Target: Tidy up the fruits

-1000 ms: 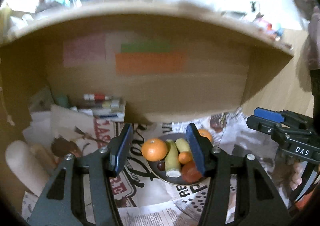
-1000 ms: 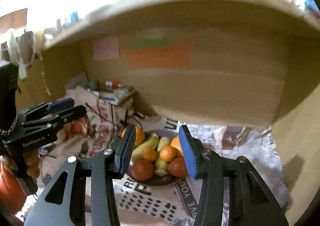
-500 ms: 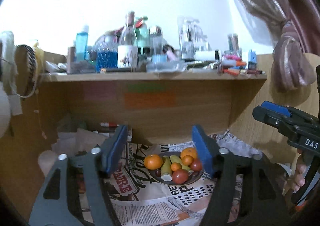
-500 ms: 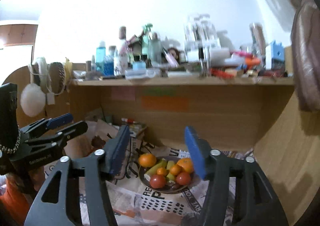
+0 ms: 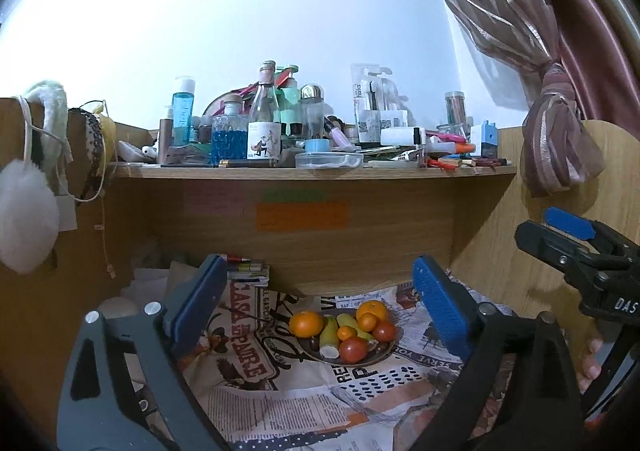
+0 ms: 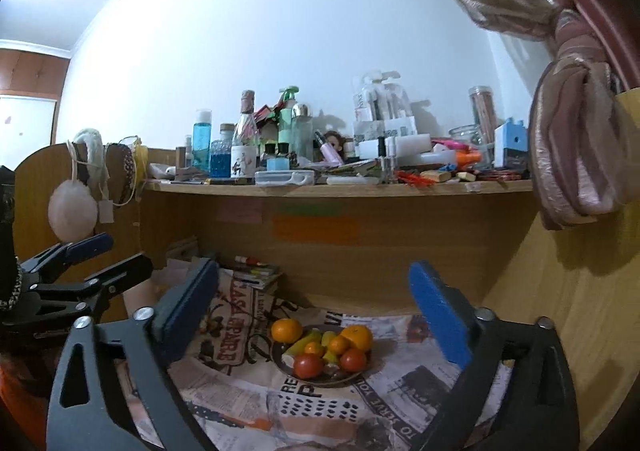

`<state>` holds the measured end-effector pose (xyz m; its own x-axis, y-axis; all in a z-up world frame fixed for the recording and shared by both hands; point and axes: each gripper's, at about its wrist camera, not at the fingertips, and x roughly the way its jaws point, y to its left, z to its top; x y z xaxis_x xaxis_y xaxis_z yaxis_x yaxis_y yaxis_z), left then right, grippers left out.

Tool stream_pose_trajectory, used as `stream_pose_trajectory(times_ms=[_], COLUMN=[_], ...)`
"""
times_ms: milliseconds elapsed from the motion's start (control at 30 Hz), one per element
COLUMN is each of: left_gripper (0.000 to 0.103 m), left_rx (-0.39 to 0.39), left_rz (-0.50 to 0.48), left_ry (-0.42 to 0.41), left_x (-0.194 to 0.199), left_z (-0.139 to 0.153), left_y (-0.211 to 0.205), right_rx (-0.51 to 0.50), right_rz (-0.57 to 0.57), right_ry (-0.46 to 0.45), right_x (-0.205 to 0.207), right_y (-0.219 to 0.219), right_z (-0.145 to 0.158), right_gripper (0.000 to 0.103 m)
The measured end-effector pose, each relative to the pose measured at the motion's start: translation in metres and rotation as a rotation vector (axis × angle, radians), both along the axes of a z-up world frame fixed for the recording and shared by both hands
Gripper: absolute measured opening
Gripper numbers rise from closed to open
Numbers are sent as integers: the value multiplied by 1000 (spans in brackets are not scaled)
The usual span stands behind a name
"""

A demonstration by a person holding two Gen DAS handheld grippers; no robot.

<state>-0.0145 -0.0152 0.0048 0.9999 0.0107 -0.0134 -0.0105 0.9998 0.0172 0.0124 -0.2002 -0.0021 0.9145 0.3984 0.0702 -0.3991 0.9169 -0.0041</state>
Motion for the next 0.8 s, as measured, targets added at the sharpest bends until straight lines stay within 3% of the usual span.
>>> stream_pose_trajectory(times_ms=[233,800], left_gripper=[102,102], left_rx=[-8,2], left_rz=[9,4], left_ry=[-14,-14], left_x=[-10,-16], left_z=[-2,-5], left_y=[-1,-4], right_rx=[-5,-4], right_rz=[-7,-19], right_ry=[-12,-8], right_x=[-11,-16], right_y=[1,0], right_z=[-2,-6], right_gripper=[103,103])
